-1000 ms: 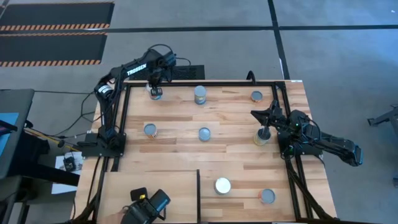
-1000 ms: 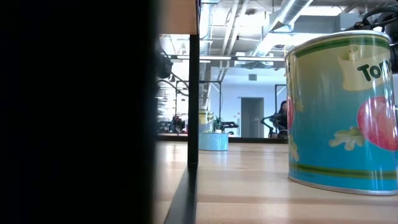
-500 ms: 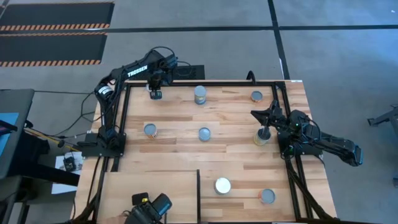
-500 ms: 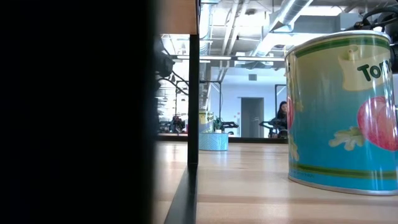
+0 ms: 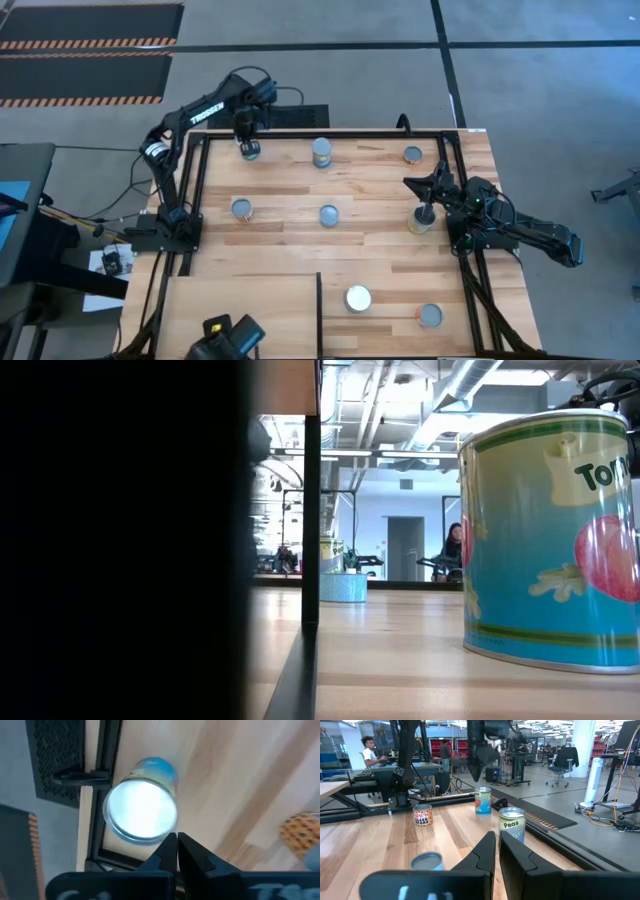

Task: Pick and place cans onto a shelf
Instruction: Put the canned tomatoes on the shelf

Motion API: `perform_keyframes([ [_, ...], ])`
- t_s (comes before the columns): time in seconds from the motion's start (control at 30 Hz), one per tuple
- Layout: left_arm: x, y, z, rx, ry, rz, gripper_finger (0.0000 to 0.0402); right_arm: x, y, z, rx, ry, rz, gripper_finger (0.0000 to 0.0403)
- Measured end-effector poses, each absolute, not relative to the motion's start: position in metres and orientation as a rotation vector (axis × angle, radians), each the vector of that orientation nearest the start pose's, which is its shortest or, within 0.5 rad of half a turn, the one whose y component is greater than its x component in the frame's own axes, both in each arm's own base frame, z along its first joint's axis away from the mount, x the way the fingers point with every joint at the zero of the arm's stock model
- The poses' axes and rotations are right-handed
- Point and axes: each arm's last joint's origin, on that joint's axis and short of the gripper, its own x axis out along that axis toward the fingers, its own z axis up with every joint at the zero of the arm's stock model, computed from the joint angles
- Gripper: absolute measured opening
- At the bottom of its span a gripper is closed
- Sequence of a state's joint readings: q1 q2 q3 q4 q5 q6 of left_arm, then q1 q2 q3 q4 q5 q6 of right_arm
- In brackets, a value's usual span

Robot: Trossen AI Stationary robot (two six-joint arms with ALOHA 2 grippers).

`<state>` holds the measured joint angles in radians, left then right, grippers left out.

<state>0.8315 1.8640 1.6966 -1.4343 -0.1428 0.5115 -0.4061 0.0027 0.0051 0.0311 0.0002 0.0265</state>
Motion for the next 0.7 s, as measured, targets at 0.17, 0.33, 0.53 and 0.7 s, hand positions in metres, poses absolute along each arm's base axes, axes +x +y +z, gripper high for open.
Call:
perform_keyframes([
  [0.17, 0.223, 0.236, 0.287, -0.177, 1.620, 0.293, 0.0000, 0.090, -0.039, 0.168, 0.019, -0.039, -0.406, 0.0049],
  [0.33, 0.195, 0.215, 0.272, -0.165, 1.753, 0.329, 0.0000, 0.090, -0.039, 0.168, 0.019, -0.038, -0.406, 0.0049],
  [0.53, 0.174, 0.218, 0.292, -0.230, 1.651, 0.519, 0.0000, 0.090, -0.039, 0.168, 0.019, -0.039, -0.406, 0.0049],
  [0.7, 0.166, 0.256, 0.313, -0.305, 1.494, 0.701, 0.0000, 0.090, -0.039, 0.168, 0.019, -0.039, -0.406, 0.0049],
])
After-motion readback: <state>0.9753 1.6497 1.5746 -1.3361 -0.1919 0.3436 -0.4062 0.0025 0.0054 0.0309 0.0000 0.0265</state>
